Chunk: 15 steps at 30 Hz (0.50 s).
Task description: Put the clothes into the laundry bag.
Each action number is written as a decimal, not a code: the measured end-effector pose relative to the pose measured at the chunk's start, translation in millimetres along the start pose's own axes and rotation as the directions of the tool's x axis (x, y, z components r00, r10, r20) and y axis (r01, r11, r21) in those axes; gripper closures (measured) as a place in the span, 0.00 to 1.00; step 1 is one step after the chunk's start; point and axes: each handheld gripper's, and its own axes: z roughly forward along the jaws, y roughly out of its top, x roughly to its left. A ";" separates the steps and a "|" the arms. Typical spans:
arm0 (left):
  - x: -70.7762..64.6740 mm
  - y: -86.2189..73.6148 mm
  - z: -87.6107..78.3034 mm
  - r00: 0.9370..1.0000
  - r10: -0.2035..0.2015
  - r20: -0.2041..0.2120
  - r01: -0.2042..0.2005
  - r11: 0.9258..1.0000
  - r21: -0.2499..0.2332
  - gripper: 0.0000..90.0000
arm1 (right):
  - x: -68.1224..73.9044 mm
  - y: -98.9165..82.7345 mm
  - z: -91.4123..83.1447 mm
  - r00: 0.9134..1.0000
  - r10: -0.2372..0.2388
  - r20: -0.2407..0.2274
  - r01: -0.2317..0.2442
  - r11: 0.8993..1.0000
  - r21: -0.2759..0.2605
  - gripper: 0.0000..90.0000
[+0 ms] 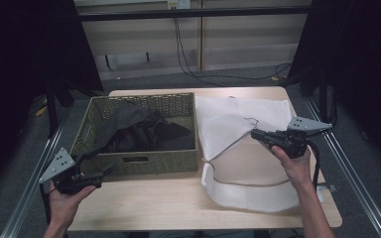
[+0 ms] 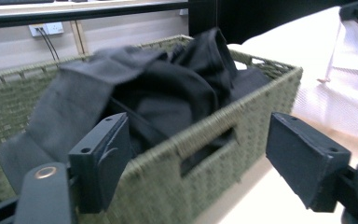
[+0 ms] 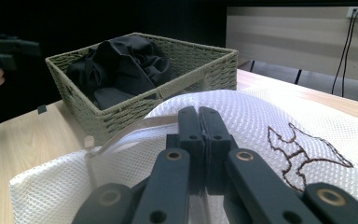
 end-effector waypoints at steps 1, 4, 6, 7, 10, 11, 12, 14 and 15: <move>5.6 3.8 6.0 1.000 0.006 0.013 -0.006 1.000 0.004 0.22 | -0.1 -0.1 -0.1 1.000 0.000 -0.001 0.000 1.000 0.001 0.99; 17.2 11.5 19.3 0.999 0.021 0.045 -0.023 0.999 0.042 0.17 | -0.3 -1.2 0.7 1.000 0.002 -0.002 -0.002 1.000 0.004 0.99; 22.2 16.2 23.7 0.999 0.023 0.049 -0.025 0.999 0.045 0.17 | -0.3 -1.9 1.4 1.000 0.000 -0.001 0.000 1.000 0.007 0.99; 25.5 18.6 26.2 0.998 0.026 0.064 -0.030 0.998 0.052 0.16 | 0.0 -2.1 1.5 1.000 0.004 0.003 -0.004 1.000 0.012 0.99; 35.5 25.0 35.7 0.995 0.016 0.099 -0.024 0.997 0.078 0.13 | -0.4 -2.2 2.4 1.000 0.001 0.001 -0.001 1.000 0.011 0.99; 38.1 27.3 38.4 0.996 0.018 0.087 -0.026 0.996 0.087 0.13 | -0.4 -2.3 2.5 1.000 0.002 0.001 -0.002 1.000 0.011 0.99; 40.4 29.6 41.8 0.995 0.026 0.095 -0.035 0.995 0.094 0.12 | -0.5 -2.4 2.4 1.000 0.002 0.002 -0.002 1.000 0.012 0.99; 44.4 34.8 48.1 0.995 0.030 0.098 -0.040 0.994 0.100 0.11 | -0.6 -2.4 2.2 1.000 0.002 0.002 -0.002 1.000 0.013 0.99; 46.5 38.2 51.0 0.995 0.046 0.090 -0.056 0.992 0.110 0.11 | -0.8 -2.5 1.8 1.000 0.004 0.006 -0.004 1.000 0.014 0.99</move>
